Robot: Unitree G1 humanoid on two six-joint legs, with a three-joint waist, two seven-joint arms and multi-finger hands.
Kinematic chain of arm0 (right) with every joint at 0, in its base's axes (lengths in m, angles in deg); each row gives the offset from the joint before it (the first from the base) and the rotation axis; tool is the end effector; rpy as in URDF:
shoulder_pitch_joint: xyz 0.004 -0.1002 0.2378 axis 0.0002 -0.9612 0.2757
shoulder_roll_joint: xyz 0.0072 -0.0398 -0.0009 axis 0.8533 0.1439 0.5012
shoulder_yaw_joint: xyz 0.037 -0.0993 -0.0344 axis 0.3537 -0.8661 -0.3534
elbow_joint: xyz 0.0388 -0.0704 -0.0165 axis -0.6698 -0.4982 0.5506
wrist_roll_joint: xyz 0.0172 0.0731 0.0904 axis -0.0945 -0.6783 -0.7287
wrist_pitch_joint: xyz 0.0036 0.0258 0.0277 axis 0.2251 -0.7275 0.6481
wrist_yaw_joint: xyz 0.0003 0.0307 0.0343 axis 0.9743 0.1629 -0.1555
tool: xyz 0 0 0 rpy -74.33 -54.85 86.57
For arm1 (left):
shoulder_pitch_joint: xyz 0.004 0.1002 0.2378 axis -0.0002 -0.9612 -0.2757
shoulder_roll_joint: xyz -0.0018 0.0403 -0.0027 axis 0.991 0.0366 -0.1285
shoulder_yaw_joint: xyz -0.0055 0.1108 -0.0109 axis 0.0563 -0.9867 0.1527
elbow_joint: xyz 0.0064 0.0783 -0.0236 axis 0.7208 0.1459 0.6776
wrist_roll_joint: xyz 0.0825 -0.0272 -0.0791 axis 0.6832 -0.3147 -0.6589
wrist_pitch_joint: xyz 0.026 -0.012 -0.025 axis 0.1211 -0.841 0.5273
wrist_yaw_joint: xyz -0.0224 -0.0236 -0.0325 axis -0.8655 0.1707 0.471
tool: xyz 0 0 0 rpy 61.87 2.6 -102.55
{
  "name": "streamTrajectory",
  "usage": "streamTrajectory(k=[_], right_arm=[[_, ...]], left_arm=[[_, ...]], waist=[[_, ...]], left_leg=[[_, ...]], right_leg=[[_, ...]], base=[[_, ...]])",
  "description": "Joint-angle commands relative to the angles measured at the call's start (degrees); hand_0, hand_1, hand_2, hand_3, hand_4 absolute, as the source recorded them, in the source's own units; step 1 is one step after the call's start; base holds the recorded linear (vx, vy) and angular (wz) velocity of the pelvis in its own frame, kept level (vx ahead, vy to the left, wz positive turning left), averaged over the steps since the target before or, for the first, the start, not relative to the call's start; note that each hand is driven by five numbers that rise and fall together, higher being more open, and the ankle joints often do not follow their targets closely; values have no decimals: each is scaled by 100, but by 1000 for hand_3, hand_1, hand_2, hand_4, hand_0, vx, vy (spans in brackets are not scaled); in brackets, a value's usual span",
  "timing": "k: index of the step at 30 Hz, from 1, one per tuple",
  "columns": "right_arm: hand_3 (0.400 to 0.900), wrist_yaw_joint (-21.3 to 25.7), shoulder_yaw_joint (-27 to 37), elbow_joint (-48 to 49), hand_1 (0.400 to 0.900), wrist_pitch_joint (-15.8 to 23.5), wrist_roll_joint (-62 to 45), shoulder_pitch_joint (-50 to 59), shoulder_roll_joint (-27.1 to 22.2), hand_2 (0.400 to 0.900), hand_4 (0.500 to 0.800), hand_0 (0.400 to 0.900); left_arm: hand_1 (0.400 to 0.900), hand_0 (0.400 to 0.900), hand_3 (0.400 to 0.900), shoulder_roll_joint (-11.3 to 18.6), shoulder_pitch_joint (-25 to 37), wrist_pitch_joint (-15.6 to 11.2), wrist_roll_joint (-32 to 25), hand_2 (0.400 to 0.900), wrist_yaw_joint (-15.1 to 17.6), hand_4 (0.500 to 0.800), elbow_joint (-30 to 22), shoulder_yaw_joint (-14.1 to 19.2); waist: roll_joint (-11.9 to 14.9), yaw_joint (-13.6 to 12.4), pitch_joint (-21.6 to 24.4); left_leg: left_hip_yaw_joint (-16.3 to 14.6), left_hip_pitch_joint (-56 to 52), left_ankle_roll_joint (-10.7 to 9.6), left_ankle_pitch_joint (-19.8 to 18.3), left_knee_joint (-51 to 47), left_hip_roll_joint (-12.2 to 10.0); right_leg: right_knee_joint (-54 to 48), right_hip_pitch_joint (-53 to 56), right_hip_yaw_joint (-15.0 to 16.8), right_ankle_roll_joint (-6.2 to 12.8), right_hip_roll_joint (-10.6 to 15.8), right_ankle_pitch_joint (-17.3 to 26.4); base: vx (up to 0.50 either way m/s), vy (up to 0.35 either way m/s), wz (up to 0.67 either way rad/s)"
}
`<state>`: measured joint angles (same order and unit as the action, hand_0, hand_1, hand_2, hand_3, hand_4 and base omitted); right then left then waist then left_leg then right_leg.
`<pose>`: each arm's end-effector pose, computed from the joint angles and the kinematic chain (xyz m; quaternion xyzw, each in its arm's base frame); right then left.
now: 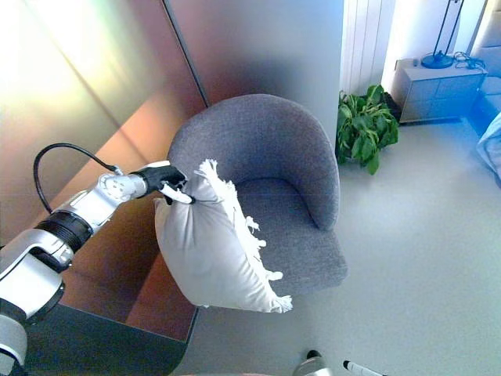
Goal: Pick up the pillow and put it on the sofa.
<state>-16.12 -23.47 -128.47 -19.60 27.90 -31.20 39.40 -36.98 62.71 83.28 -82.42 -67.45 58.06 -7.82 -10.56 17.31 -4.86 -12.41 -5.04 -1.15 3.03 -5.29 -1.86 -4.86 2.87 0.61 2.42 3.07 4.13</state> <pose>0.0562 -0.2993 -0.1204 0.0976 0.6384 -0.1859 0.7405 0.3609 0.2400 0.1467 0.4596 0.1777 -0.1649 0.8544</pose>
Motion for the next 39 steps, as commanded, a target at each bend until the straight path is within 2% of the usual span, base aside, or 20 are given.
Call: streamTrajectory(k=[1, 4, 5, 6, 7, 15, 31, 35, 39], right_arm=[[900, -33, 30, -175, 900, 38, -142, -104, -147, 900, 800, 900], [900, -67, 39, -185, 900, 55, -105, -133, -138, 900, 800, 900], [900, -73, 28, -170, 900, 48, -97, -140, -142, 900, 800, 900], [900, -66, 15, -175, 900, 60, -94, -150, -130, 900, 800, 900], [900, -61, 18, -175, 900, 62, -74, -159, -121, 900, 800, 900], [900, -104, 2, -215, 900, 132, 47, -255, -93, 900, 800, 900], [900, -11, -168, -194, 900, 200, 46, -221, 35, 900, 800, 900], [900, -5, -202, -129, 900, 226, 123, -200, 57, 900, 800, 900], [900, 22, -282, -82, 900, 269, 186, -176, 88, 900, 800, 900]], left_arm=[[400, 400, 400, 290, 1867, -55, -311, 400, 891, 500, 306, 570], [400, 400, 400, 189, 1828, 64, -444, 400, 999, 500, 339, 632], [518, 518, 518, 157, 1791, 71, -488, 518, 1078, 571, 376, 664], [586, 586, 586, 123, 1758, 79, -572, 586, 1058, 612, 427, 712], [900, 900, 900, 113, 1736, 103, -561, 900, 1016, 800, 448, 764], [900, 900, 900, 267, 1654, 97, -565, 900, 866, 800, 649, 831], [900, 900, 900, 436, 1596, 138, -659, 900, 820, 800, 459, 913], [900, 900, 900, 487, 1494, 55, -767, 900, 660, 800, 315, 977], [900, 900, 900, 480, 1176, -207, -1078, 900, 420, 800, 127, 1089]], waist=[[-49, 38, 343], [-62, 80, 355], [-62, 96, 350], [-61, 106, 356], [-58, 112, 360], [-11, 93, 396], [81, -95, 424], [140, -168, 424], [219, -254, 413]], left_leg=[[-241, -376, -138, -645, 208, 318], [-244, -359, -130, -662, 227, 314], [-248, -358, -128, -667, 229, 311], [-248, -363, -124, -673, 227, 312], [-258, -364, -122, -674, 230, 310], [-287, -347, -118, -678, 264, 280], [-204, -332, -105, -681, 260, 296], [-161, -323, -100, -689, 271, 301], [-88, -314, -83, -685, 257, 300]], right_leg=[[123, 1, -25, 552, -54, -235], [134, -28, 13, 549, -66, -239], [143, -37, 24, 552, -65, -246], [138, -35, 34, 556, -68, -249], [136, -31, 41, 552, -71, -248], [159, -57, 23, 563, -66, -245], [130, -14, -123, 558, -38, -239], [125, -6, -173, 548, -30, -238], [147, 5, -203, 528, -29, -257]], base=[[34, -53, -11], [29, -28, -9], [31, -10, -7], [36, -10, -6], [40, -13, -5], [12, -4, -1], [-2, 2, 1], [-25, 19, 5], [-31, 24, 5]])
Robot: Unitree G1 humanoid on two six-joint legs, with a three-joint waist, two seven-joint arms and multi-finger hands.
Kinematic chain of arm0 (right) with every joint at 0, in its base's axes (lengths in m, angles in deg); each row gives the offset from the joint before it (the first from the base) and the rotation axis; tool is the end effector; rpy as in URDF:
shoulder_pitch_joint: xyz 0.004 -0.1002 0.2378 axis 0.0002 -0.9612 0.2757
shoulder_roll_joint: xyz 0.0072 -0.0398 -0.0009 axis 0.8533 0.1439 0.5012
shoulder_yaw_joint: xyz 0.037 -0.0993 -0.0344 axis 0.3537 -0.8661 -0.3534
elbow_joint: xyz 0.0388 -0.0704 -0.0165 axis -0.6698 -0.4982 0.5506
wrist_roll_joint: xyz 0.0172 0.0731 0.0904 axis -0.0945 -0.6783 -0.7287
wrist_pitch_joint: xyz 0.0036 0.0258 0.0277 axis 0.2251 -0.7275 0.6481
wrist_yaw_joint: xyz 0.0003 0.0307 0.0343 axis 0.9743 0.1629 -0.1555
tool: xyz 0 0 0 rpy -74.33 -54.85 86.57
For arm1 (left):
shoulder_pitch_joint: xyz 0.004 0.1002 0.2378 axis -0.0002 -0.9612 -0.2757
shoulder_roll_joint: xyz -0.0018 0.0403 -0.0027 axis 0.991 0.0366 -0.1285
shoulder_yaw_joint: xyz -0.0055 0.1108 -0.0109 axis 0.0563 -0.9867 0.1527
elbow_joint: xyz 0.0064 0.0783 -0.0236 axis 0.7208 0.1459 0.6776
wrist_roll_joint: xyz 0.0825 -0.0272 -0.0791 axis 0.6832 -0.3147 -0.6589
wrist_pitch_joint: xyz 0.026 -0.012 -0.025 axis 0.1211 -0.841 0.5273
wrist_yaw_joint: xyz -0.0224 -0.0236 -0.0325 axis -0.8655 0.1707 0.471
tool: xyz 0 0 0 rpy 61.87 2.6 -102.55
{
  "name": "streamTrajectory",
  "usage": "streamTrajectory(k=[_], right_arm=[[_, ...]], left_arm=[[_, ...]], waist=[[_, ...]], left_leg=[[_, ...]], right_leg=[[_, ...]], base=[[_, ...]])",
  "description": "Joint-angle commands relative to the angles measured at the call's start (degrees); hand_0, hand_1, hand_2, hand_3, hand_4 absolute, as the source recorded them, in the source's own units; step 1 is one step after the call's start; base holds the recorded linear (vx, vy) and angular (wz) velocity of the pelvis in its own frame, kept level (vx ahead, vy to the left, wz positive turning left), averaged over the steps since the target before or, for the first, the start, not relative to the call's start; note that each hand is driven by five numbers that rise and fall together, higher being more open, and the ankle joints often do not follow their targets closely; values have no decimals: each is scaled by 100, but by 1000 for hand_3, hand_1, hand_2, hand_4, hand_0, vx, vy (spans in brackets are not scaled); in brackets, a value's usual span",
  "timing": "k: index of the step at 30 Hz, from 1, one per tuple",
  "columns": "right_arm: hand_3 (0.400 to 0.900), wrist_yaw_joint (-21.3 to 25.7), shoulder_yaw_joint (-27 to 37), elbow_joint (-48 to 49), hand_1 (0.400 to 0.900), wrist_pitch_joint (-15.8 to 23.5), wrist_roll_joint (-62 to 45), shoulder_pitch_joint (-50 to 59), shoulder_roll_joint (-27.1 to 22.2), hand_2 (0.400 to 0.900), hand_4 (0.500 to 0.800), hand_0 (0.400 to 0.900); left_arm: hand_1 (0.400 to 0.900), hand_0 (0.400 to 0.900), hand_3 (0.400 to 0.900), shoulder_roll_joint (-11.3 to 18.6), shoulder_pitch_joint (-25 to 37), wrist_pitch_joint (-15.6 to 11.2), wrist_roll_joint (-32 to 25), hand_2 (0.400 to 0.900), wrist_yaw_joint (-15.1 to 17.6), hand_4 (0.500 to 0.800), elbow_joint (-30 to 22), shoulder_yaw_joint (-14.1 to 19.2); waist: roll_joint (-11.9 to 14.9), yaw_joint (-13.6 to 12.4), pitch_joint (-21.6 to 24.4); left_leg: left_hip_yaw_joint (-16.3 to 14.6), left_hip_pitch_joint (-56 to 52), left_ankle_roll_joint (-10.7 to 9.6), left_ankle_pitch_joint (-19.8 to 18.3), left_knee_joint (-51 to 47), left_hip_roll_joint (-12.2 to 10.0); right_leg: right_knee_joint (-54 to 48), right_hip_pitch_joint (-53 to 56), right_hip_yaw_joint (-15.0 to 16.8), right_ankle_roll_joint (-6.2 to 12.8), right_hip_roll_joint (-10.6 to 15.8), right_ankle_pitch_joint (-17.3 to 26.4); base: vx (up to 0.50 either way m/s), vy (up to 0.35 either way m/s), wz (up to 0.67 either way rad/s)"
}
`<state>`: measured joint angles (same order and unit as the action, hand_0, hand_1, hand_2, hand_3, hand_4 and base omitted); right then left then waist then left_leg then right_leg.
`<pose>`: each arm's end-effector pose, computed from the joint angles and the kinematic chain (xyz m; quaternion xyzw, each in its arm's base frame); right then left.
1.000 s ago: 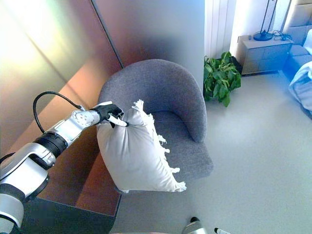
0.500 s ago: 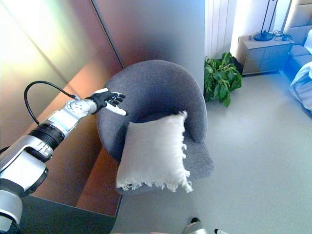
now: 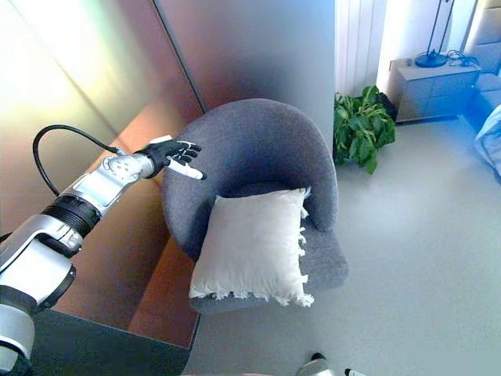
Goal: Pick up the pillow and put it on the sofa.
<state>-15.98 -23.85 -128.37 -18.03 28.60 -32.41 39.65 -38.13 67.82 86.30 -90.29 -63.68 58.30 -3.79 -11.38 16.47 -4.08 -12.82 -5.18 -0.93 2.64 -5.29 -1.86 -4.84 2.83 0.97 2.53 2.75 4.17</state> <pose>0.0491 -0.2983 -0.1219 0.0870 0.6392 -0.1831 0.7418 0.3723 0.2304 0.1818 0.3820 0.1267 -0.1199 0.9075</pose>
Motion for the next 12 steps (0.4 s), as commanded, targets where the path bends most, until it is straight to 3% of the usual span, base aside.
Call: streamTrajectory(k=[1, 4, 12], right_arm=[[900, 7, -256, -80, 900, 128, 150, -55, 71, 900, 800, 900], [900, -17, -318, -35, 900, 207, 242, -44, 110, 900, 800, 900], [900, -56, -401, 50, 900, 310, 366, -14, 183, 900, 800, 900]], left_arm=[[900, 900, 900, 571, 565, -534, -318, 900, -28, 800, 26, 727], [900, 900, 900, 410, -37, -711, -221, 900, -176, 800, -217, 855], [900, 900, 900, -65, -1601, -1046, -163, 900, -187, 800, -606, 1228]], waist=[[328, -194, 333], [425, -277, 324], [659, -549, 292]], left_leg=[[-33, -295, -103, -648, 257, 295], [50, -285, -80, -646, 238, 293], [217, -276, -17, -654, 237, 314]], right_leg=[[156, 14, -245, 513, 2, -275], [175, 18, -251, 481, -8, -288], [181, 88, -351, 429, 1, -316]], base=[[-35, 22, 4], [-37, 21, 6], [-30, 19, 9]])
